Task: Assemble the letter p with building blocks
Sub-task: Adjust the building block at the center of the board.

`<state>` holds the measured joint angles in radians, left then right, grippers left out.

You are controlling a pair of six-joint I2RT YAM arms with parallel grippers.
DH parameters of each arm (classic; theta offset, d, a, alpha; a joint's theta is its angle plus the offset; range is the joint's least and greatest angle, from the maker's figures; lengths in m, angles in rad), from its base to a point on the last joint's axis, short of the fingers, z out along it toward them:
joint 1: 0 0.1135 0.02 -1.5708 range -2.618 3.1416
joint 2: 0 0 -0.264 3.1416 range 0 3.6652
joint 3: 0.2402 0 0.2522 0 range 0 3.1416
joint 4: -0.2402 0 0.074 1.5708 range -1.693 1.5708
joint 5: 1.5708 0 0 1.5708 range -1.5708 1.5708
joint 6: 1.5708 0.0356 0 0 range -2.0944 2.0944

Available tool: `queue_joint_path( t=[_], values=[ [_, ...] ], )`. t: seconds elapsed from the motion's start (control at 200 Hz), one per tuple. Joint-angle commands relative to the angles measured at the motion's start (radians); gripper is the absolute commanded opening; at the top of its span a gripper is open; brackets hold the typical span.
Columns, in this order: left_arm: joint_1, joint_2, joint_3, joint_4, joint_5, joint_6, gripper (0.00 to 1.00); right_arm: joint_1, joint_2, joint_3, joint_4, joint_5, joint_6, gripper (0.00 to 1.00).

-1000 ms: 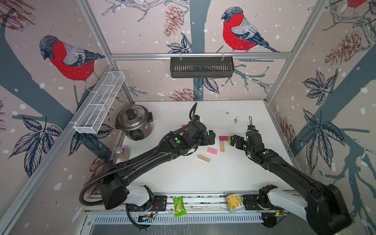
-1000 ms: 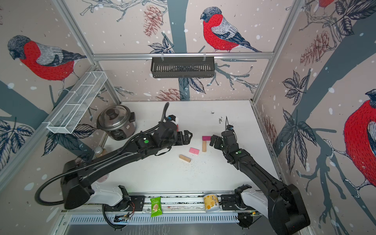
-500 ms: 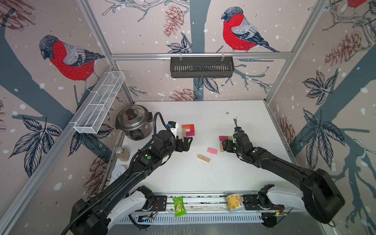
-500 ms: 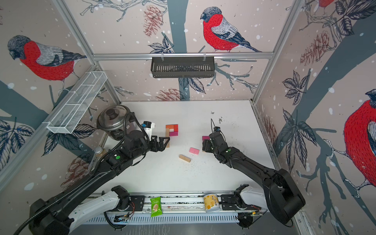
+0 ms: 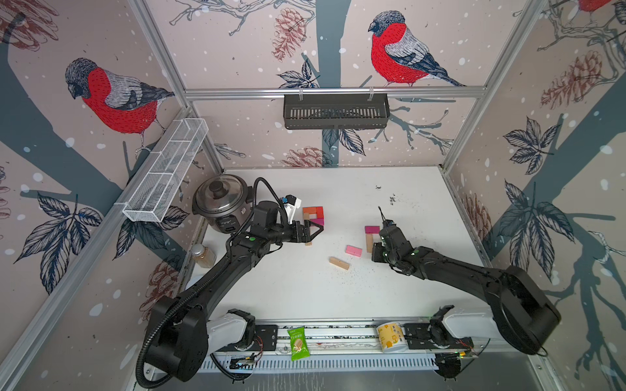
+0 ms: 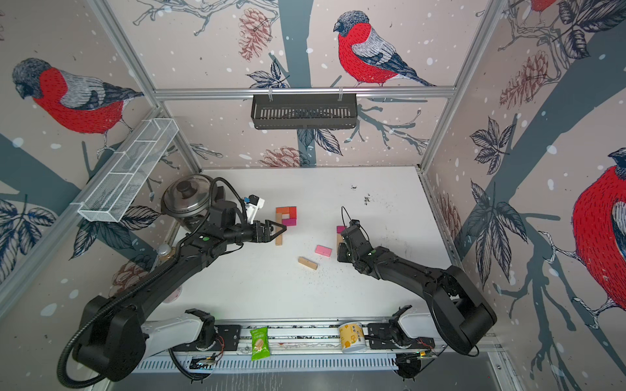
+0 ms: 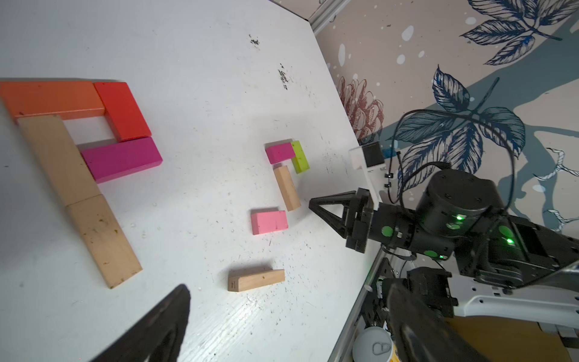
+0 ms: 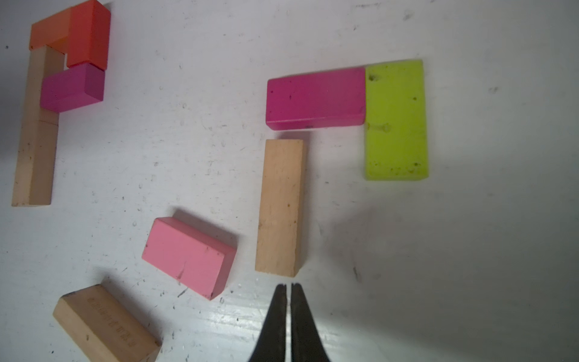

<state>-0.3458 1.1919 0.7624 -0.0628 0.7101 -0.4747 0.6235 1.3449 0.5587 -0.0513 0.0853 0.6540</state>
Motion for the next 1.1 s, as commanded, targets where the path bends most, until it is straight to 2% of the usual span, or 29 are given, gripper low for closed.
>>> queue_joint_path(
  t=[0.0, 0.52, 1.096],
  values=[
    [0.002, -0.023, 0.003, 0.036, 0.052, 0.008, 0.97, 0.005, 0.022, -0.007, 0.016, -0.013, 0.012, 0.08],
    [0.002, -0.037, -0.012, 0.056, 0.078, -0.004, 0.97, 0.005, 0.101, 0.006, 0.045, -0.017, 0.028, 0.08],
    [0.002, -0.04, -0.013, 0.049, 0.074, -0.004, 0.97, -0.007, 0.113, 0.008, 0.043, 0.0, 0.041, 0.08]
  ],
)
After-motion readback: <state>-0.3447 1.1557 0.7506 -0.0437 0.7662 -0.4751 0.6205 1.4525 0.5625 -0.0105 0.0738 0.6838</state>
